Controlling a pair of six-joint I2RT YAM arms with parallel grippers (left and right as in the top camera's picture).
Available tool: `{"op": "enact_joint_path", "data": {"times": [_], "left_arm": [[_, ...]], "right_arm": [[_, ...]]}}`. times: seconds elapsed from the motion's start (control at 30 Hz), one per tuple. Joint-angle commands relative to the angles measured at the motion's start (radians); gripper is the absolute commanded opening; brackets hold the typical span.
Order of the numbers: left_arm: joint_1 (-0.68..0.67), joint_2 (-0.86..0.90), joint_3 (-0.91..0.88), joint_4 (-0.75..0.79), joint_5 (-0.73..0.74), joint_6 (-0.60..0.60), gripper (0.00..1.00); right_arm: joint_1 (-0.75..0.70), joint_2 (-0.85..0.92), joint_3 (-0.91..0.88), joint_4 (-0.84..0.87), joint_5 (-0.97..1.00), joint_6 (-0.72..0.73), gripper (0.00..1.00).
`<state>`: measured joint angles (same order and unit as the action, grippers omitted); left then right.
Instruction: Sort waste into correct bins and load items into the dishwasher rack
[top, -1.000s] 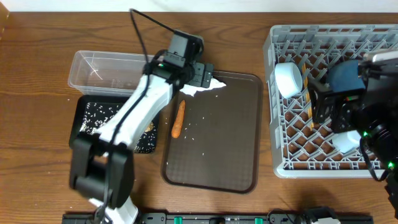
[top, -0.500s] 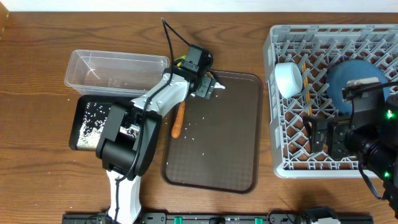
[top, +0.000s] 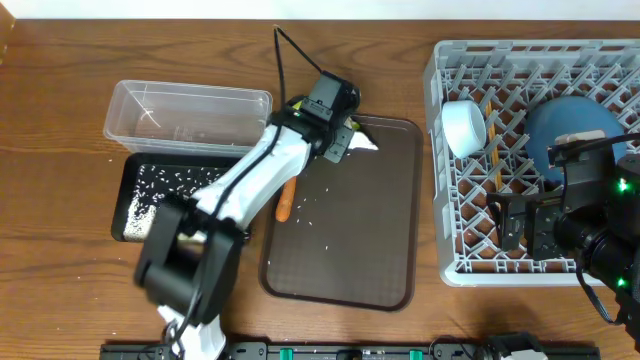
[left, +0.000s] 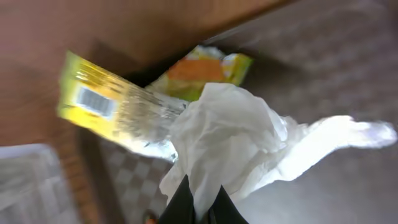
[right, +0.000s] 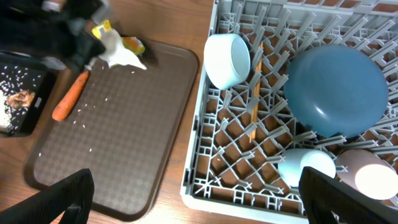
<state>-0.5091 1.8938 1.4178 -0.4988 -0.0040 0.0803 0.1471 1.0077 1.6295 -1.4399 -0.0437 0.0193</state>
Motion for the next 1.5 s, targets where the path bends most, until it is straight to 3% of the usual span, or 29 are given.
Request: {"op": "enact_joint_path", "data": {"times": [0.0, 0.2, 0.47, 0.5, 0.53, 0.57, 0.6, 0.83, 1.03, 1.2, 1.47], "left_arm": [[0.014, -0.092, 0.002, -0.032, -0.052, 0.005, 0.06], [0.097, -0.187, 0.002, -0.047, -0.229, 0.002, 0.06], [0.339, -0.14, 0.002, -0.03, -0.19, -0.059, 0.06], [0.36, -0.132, 0.002, -0.024, -0.166, -0.058, 0.17], [0.381, -0.124, 0.002, -0.02, -0.142, -0.059, 0.59], [0.394, -0.122, 0.002, -0.019, -0.13, -0.059, 0.84], [0.405, -0.121, 0.002, -0.02, -0.125, -0.059, 0.89], [0.367, -0.156, 0.002, -0.02, 0.016, -0.058, 0.85], [0.206, -0.13, 0.002, 0.033, 0.027, -0.05, 0.79], [0.072, -0.013, 0.002, 0.166, 0.011, 0.055, 0.79], [0.043, 0.205, 0.002, 0.303, -0.021, 0.073, 0.79]], "right_arm": [[-0.006, -0.002, 0.004, -0.001, 0.013, 0.01, 0.99], [-0.006, -0.002, 0.004, -0.001, 0.013, 0.01, 0.99], [-0.006, -0.002, 0.004, -0.001, 0.013, 0.01, 0.99], [-0.006, -0.002, 0.004, -0.001, 0.013, 0.01, 0.99], [-0.006, -0.002, 0.004, -0.001, 0.013, 0.01, 0.99], [-0.006, -0.002, 0.004, -0.002, 0.013, 0.01, 0.99], [-0.006, -0.002, 0.004, -0.002, 0.013, 0.01, 0.99], [-0.006, -0.002, 0.004, -0.001, 0.013, 0.01, 0.99], [-0.006, -0.002, 0.004, -0.001, 0.013, 0.01, 0.99], [-0.006, -0.002, 0.004, -0.001, 0.013, 0.01, 0.99], [-0.006, -0.002, 0.004, -0.002, 0.013, 0.01, 0.99]]}}
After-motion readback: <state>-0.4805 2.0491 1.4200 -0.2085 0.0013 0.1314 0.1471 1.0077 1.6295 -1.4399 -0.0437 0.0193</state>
